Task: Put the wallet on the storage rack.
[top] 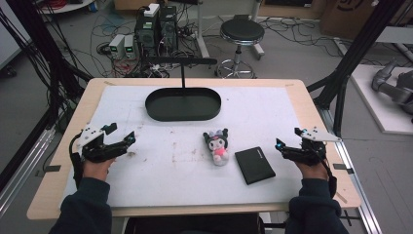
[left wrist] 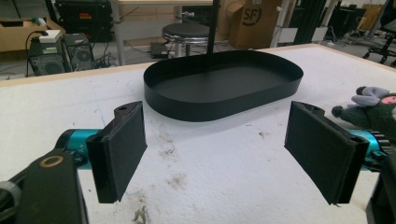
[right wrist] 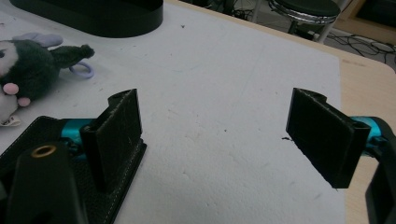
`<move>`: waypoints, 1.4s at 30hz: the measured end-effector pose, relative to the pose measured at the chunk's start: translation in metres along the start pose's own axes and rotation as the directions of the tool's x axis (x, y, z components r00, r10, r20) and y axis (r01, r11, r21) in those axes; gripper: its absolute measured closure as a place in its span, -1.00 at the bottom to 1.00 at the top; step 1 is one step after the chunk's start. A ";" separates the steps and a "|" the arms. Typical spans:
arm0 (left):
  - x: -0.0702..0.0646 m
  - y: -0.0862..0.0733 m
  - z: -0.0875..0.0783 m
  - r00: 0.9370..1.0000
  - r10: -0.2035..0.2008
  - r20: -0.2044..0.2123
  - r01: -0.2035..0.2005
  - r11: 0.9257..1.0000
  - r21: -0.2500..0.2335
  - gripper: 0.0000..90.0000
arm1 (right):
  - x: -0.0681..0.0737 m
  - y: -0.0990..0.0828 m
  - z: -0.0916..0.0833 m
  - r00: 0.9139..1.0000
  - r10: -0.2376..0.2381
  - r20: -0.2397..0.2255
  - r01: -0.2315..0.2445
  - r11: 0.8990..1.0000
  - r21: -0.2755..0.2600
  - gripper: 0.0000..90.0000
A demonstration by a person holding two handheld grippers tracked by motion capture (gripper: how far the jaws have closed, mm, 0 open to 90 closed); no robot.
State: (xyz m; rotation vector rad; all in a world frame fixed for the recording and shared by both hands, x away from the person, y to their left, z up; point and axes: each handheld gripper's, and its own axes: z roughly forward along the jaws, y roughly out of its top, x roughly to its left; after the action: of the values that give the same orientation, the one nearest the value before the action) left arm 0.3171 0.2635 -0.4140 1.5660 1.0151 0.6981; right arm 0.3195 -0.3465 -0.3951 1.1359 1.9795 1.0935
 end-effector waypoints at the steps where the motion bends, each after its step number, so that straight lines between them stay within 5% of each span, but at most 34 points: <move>1: 0.000 0.000 0.000 1.000 0.000 0.000 0.000 1.000 0.000 -0.55 | 0.000 0.000 0.001 1.000 0.002 -0.004 -0.002 1.000 0.001 -0.59; 12: -0.002 0.001 0.007 1.000 0.009 0.004 -0.009 1.000 0.012 -0.54 | 0.000 -0.005 -0.004 1.000 -0.006 -0.028 0.006 1.000 0.016 -0.59; 19: -0.005 0.003 0.009 1.000 0.018 0.019 -0.018 1.000 0.009 -0.53 | 0.010 -0.009 -0.002 0.991 -0.037 -0.125 0.047 0.996 0.076 -0.59; 22: -0.005 0.002 0.009 1.000 0.020 0.020 -0.020 1.000 0.013 -0.53 | 0.016 -0.008 0.002 0.984 -0.046 -0.170 0.063 0.993 0.098 -0.53; 24: -0.005 0.003 0.010 1.000 0.021 0.016 -0.022 1.000 0.016 -0.53 | 0.020 -0.008 0.007 0.975 -0.052 -0.214 0.079 0.990 0.119 -0.27; 27: -0.005 0.002 0.012 1.000 0.017 0.015 -0.018 1.000 0.014 -0.53 | 0.023 -0.011 0.013 0.968 -0.047 -0.246 0.089 0.983 0.161 -0.25; 32: -0.007 0.002 0.014 0.999 0.026 0.022 -0.026 0.999 0.028 -0.52 | 0.030 -0.018 0.030 0.937 0.005 -0.349 0.094 0.960 0.265 -0.35; 33: -0.007 0.002 0.014 0.999 0.026 0.022 -0.026 0.999 0.028 -0.52 | 0.030 -0.018 0.030 0.937 0.005 -0.349 0.094 0.960 0.265 -0.35; 35: -0.007 0.001 0.014 0.999 0.028 0.024 -0.028 0.999 0.029 -0.52 | 0.038 -0.021 0.040 0.932 -0.004 -0.363 0.129 0.938 0.322 -0.40; 37: -0.007 0.001 0.013 0.999 0.027 0.023 -0.028 0.999 0.031 -0.52 | 0.036 -0.020 0.041 0.925 0.015 -0.379 0.121 0.935 0.332 -0.25; 39: -0.006 0.001 0.013 0.999 0.027 0.022 -0.028 0.999 0.033 -0.52 | 0.035 -0.020 0.041 0.929 0.047 -0.366 0.089 0.934 0.345 -0.13; 42: -0.007 0.001 0.013 0.999 0.024 0.023 -0.025 0.999 0.031 -0.52 | 0.031 -0.018 0.038 0.944 0.059 -0.324 0.060 0.937 0.345 0.33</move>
State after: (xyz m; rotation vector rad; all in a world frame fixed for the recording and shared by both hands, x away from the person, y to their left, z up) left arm 0.3254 0.2510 -0.4157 1.6127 0.9961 0.6826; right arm 0.3285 -0.3107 -0.4323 1.1875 2.5180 1.0053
